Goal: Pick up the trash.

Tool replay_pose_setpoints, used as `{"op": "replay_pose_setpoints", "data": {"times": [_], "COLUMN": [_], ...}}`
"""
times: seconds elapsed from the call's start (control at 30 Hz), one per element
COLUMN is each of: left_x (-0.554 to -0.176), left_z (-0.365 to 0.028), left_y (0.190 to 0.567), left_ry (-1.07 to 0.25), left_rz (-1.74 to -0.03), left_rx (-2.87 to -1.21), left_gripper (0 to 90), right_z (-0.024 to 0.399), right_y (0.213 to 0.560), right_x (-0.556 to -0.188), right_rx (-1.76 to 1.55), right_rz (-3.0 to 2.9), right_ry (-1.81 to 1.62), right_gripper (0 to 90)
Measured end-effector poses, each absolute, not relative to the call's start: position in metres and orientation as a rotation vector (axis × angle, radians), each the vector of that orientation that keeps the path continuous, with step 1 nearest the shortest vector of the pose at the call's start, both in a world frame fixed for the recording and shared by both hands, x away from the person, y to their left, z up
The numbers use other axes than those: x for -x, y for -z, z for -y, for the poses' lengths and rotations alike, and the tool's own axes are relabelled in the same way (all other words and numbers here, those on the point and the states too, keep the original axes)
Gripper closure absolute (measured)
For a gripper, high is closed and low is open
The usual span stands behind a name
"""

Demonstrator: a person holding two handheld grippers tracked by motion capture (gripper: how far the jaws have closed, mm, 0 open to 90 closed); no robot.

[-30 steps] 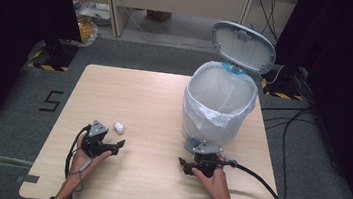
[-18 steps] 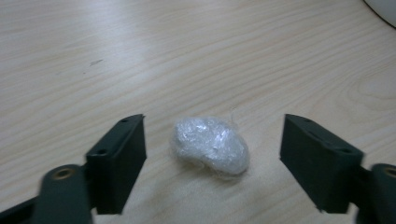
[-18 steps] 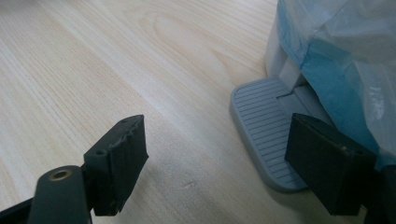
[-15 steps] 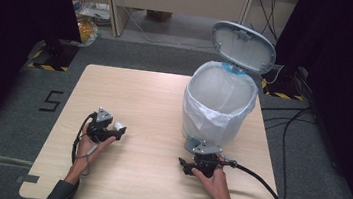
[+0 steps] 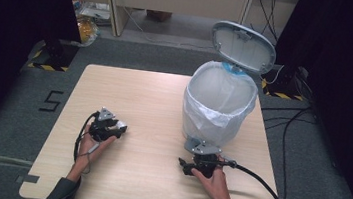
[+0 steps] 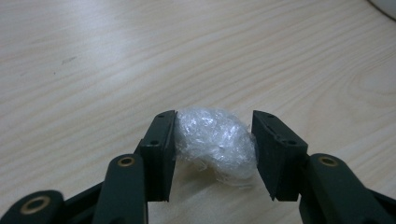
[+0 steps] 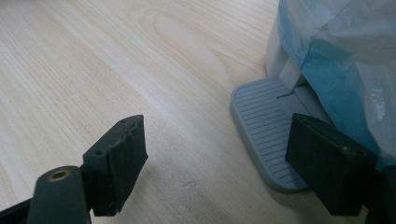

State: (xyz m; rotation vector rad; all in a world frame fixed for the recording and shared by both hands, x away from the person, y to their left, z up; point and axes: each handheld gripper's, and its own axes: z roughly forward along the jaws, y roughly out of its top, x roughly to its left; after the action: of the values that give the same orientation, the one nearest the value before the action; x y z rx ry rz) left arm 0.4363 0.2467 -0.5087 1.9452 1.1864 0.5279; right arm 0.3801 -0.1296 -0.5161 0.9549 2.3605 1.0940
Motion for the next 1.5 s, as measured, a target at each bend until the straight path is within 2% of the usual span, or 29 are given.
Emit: {"op": "replay_pose_setpoints", "data": {"times": [0.4, 1.5], "left_x": [-0.434, -0.441], "left_z": [-0.239, -0.195], "left_y": [0.469, 0.384], "left_ry": [-0.496, -0.43], "left_rz": [-1.106, -0.893], "left_rx": [-1.866, -1.777], "left_gripper": [51.5, 51.8], "right_z": [0.129, 0.13], "right_y": [0.516, 0.516], "right_x": [-0.38, -0.38], "right_rx": [-0.955, -0.947], "right_rz": [-2.36, -2.364], "right_ry": [-1.093, -1.092], "right_gripper": [20.2, 20.2]}}
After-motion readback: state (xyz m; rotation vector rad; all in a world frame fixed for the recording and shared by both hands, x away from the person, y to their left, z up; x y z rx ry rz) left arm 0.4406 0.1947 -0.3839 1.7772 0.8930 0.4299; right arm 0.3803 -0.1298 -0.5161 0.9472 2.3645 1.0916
